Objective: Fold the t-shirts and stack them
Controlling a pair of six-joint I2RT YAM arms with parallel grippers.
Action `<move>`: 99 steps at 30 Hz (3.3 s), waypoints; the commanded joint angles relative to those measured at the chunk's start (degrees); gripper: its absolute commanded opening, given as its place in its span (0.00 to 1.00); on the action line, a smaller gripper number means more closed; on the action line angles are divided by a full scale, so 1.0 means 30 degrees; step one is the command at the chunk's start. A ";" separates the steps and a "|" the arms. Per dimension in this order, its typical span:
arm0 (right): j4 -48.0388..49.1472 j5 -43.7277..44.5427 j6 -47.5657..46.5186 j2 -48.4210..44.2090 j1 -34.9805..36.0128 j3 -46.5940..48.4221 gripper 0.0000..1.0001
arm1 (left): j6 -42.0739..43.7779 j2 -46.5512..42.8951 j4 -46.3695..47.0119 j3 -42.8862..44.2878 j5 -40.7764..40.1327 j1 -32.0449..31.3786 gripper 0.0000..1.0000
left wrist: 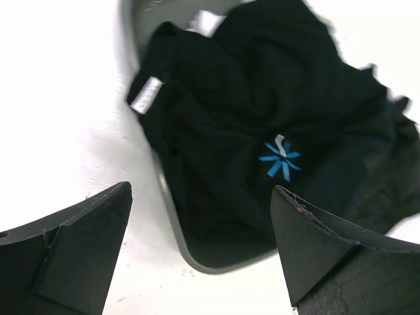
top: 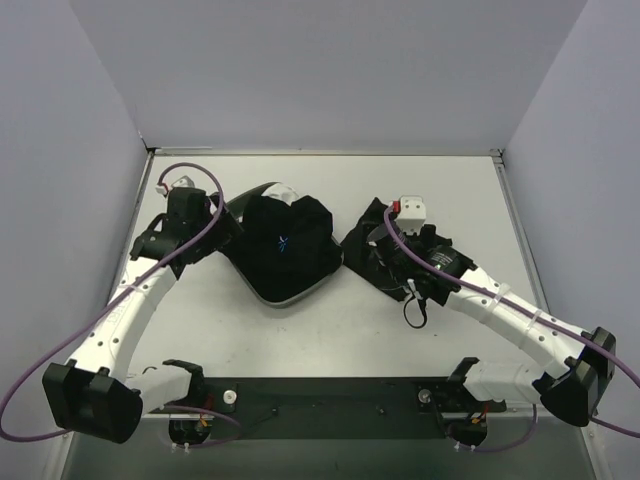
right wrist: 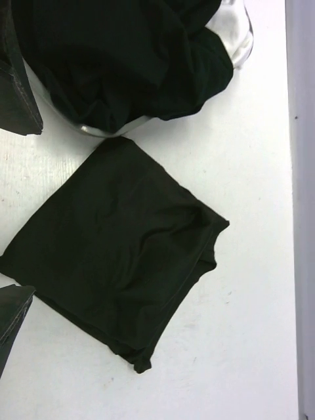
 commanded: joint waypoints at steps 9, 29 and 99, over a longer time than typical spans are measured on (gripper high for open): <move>-0.1200 0.1960 -0.0351 0.1908 0.0408 0.2605 1.00 | 0.0221 0.2020 0.2184 0.1401 0.0598 -0.6094 0.97; -0.1524 0.0848 -0.0440 -0.0200 -0.1320 0.0117 1.00 | 0.0543 0.9729 0.5557 0.3803 -0.1893 -0.7593 0.96; -0.2136 -0.7942 -0.0673 1.9396 -1.3008 1.2736 1.00 | 0.0425 -0.3481 0.5968 -0.3023 -0.0342 -1.6528 0.96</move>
